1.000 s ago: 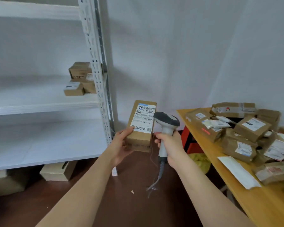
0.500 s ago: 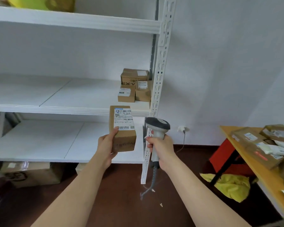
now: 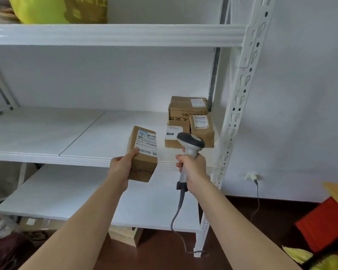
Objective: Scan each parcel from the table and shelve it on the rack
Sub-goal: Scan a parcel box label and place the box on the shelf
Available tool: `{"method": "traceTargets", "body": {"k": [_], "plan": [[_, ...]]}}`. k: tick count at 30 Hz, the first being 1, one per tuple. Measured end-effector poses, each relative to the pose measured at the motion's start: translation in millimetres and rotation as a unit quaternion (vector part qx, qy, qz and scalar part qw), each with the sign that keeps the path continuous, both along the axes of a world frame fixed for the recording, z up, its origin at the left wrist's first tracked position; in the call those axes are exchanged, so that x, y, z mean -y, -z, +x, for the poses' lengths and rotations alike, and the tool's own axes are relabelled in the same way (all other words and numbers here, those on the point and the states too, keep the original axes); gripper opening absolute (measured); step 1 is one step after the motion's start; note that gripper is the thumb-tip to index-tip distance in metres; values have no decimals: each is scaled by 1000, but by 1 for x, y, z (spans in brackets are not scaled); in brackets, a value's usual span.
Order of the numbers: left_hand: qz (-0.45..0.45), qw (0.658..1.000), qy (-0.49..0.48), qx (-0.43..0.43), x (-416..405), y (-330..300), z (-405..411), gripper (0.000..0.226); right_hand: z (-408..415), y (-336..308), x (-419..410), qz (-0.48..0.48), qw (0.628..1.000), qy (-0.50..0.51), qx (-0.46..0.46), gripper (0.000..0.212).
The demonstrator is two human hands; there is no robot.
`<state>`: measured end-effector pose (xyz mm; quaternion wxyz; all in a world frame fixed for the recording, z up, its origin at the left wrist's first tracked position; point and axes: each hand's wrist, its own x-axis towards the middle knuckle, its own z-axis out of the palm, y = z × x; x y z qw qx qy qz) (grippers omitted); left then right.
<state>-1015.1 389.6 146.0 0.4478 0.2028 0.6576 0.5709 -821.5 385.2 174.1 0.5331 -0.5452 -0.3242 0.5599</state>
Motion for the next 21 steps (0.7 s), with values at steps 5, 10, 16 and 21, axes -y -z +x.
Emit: {"method": "traceTargets", "body": {"k": [5,10,16,21], "plan": [[-45,994,-41,-90,-69,-3,-15,73,-29,1,-63,-30,999,-14,7,20],[-85,981,-52,-167,-144,-1,-20,67,-47,9,-118,-41,999,-7,18,18],[-111,963,-13,-246,-240,9,-31,66,-73,17,-191,-62,997,22,39,18],[-101,961,140,-215,-314,14,-51,81,-96,8,-260,-140,984,40,105,9]]}}
